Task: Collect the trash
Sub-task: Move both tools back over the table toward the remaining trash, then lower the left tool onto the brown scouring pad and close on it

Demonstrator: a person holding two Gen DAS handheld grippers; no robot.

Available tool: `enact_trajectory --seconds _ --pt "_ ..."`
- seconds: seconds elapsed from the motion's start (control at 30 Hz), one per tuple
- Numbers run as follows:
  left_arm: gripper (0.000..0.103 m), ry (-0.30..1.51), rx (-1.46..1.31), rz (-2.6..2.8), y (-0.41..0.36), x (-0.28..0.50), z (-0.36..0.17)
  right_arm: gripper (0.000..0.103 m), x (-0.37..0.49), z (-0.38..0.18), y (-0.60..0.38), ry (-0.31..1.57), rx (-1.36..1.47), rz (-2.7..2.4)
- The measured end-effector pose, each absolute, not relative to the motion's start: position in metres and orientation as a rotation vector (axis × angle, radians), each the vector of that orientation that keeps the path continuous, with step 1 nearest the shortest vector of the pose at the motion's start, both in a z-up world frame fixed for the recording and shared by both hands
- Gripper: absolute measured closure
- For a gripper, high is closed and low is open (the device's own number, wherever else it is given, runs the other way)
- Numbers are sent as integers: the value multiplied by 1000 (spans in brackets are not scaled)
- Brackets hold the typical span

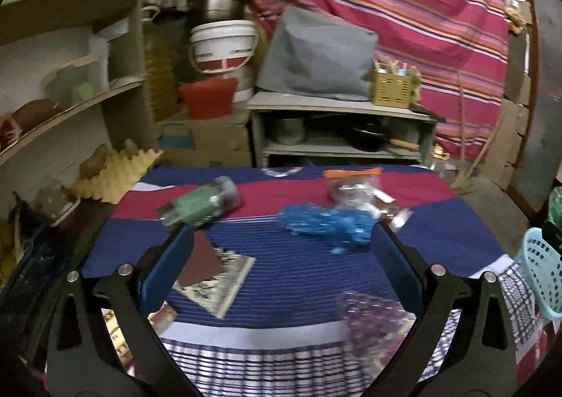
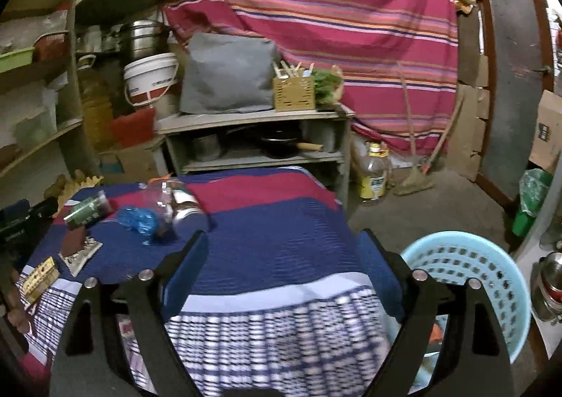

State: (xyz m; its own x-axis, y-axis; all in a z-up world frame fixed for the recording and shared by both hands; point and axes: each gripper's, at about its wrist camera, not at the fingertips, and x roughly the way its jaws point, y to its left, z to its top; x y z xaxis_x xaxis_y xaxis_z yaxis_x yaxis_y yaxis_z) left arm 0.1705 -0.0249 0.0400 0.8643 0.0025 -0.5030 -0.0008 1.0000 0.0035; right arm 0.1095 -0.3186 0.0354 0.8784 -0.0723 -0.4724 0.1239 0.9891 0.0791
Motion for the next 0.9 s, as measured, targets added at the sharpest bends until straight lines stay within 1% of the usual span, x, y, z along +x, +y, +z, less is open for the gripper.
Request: enact_trajectory --seconds 0.27,0.53,0.9 --pt "6 567 -58 80 22 198 28 18 141 37 -272 503 62 -50" --pt "6 681 -76 165 65 234 -18 18 181 17 -249 550 71 -35" --pt "6 840 -120 159 73 282 -67 18 225 -18 -215 623 -33 14"
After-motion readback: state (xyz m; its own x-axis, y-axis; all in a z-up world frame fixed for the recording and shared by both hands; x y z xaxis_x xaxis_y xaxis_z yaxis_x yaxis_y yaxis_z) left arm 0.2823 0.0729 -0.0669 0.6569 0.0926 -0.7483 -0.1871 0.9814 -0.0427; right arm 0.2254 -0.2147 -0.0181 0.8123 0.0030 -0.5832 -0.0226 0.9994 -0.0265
